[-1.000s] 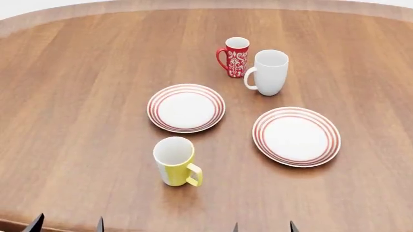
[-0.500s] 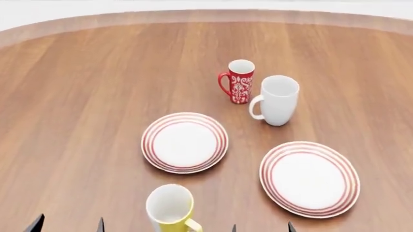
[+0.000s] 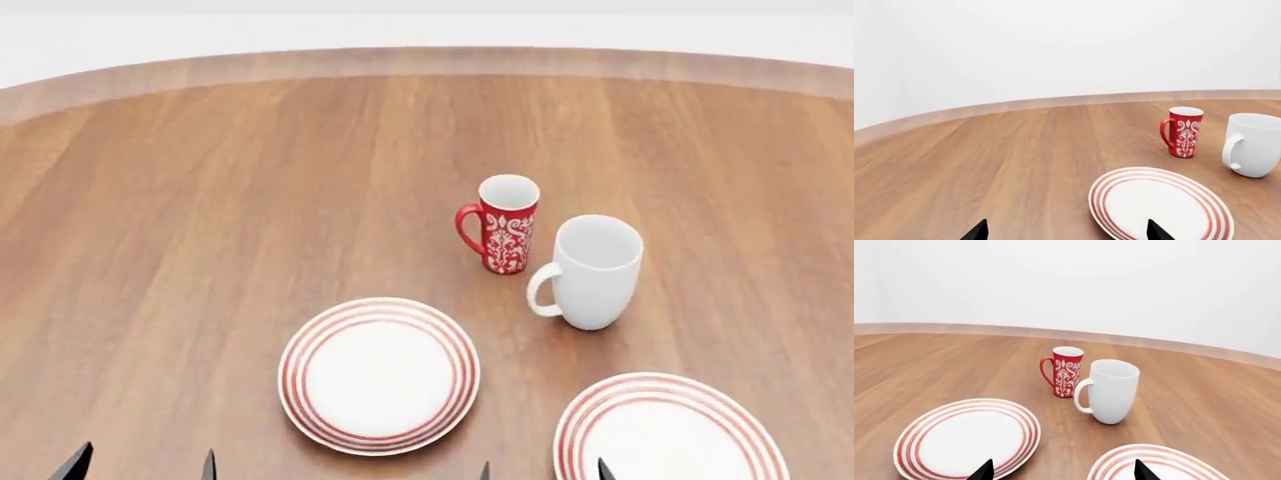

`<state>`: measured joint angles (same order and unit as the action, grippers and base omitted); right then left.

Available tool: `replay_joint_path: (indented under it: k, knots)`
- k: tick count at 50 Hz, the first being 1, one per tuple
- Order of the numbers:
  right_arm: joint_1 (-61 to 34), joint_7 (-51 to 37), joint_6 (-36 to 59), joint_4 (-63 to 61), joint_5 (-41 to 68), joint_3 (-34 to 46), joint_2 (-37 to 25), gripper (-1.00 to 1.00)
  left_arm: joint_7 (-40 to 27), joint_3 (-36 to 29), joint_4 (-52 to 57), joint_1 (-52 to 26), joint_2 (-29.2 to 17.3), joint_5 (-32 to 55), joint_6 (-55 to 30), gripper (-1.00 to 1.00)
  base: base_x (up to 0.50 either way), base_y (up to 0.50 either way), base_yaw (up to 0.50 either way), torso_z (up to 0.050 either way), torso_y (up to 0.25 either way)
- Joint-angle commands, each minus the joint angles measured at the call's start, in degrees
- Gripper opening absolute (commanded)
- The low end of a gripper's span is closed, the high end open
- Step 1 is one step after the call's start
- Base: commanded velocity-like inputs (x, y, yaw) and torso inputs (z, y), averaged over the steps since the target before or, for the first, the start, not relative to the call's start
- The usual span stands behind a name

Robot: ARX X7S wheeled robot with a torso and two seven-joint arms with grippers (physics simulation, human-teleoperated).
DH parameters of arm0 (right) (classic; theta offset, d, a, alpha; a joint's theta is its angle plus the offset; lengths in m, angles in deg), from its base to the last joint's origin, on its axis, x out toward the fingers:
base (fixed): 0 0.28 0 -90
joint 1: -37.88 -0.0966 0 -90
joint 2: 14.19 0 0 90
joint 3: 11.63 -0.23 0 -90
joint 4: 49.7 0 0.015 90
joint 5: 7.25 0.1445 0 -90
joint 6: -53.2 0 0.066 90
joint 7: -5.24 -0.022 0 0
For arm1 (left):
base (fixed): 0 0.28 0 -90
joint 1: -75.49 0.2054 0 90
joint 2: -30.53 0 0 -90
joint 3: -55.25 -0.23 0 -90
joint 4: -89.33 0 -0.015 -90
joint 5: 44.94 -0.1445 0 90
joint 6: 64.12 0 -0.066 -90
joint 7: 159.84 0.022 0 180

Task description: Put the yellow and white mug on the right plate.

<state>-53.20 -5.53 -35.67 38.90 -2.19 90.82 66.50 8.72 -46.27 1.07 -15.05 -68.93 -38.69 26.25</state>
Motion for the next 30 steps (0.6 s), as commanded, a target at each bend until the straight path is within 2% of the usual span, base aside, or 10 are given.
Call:
replay_joint_path:
  k: [1,15,23,30]
  knots:
    - [0.0,0.6,-1.3,1.4,-0.1,-1.3,0.9,1.0,0.8,0.6,-1.2,-0.2,0.9,-1.3,0.6,1.0,0.0,0.0,0.0,0.0,0.0]
    - [-1.2,2.6,-0.4,2.2,1.5,-0.1,-0.4,1.0,0.4,0.1,-1.3,-0.2,0.4,-0.7,0.6,1.0,0.0,0.0,0.0,0.0,0.0]
    - [-2.9,10.2,4.2,0.4,6.1,-0.3,-6.4,1.0,0.1,-0.3,-1.2,-0.3,0.1,-0.5,0.5,1.0,0.0,0.0,0.0,0.0,0.0]
    - [-1.9,16.0,7.7,-5.9,12.1,-2.0,-11.8,1.0,-0.1,-0.6,-1.7,-0.4,0.0,-0.4,0.7,1.0,0.0,0.0,0.0,0.0,0.0]
